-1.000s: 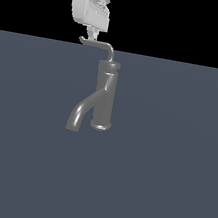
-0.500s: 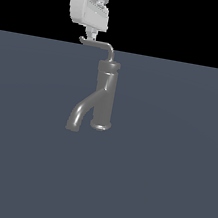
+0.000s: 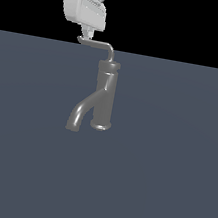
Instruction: Turn on the faucet by rotating a designated handle.
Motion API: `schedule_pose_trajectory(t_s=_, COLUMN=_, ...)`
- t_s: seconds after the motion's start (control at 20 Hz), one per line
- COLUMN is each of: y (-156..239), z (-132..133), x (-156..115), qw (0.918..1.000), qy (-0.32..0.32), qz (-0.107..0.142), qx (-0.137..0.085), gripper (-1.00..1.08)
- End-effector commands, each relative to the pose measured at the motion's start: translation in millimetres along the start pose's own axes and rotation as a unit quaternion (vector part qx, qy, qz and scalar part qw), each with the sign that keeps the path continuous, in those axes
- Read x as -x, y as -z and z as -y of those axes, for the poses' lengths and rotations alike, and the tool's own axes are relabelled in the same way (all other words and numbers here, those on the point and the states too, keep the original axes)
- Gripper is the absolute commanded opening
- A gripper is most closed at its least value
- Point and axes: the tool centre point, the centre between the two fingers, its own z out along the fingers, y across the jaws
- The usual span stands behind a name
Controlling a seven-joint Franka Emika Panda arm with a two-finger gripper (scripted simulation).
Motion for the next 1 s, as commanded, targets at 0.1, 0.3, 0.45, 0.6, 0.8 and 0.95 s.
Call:
schedule_pose_trajectory(t_s=0.1, y=0, z=-16, x=1, qw=1.0, qy=0.001, qz=-0.001, qx=0.003, gripper=-1.0)
schedule_pose_trajectory(t_s=0.3, y=0, z=-27, x=1, qw=1.0, qy=0.001, qz=-0.001, qx=0.003, gripper=-1.0)
schedule_pose_trajectory(t_s=0.45, y=0, z=-36, x=2, qw=1.0, qy=0.0, qz=-0.001, qx=0.003, gripper=-1.0)
schedule_pose_trajectory(t_s=0.6, y=0, z=-44, x=3, qw=1.0, qy=0.0, qz=-0.001, qx=0.003, gripper=-1.0)
schedule_pose_trajectory(t_s=0.8, y=0, z=-42, x=-4, qw=1.0, qy=-0.003, qz=-0.002, qx=0.0, gripper=-1.0)
schedule_pose_trajectory(t_s=0.95, y=0, z=-49, x=-9, qw=1.0, qy=-0.003, qz=-0.001, qx=0.0, gripper=-1.0)
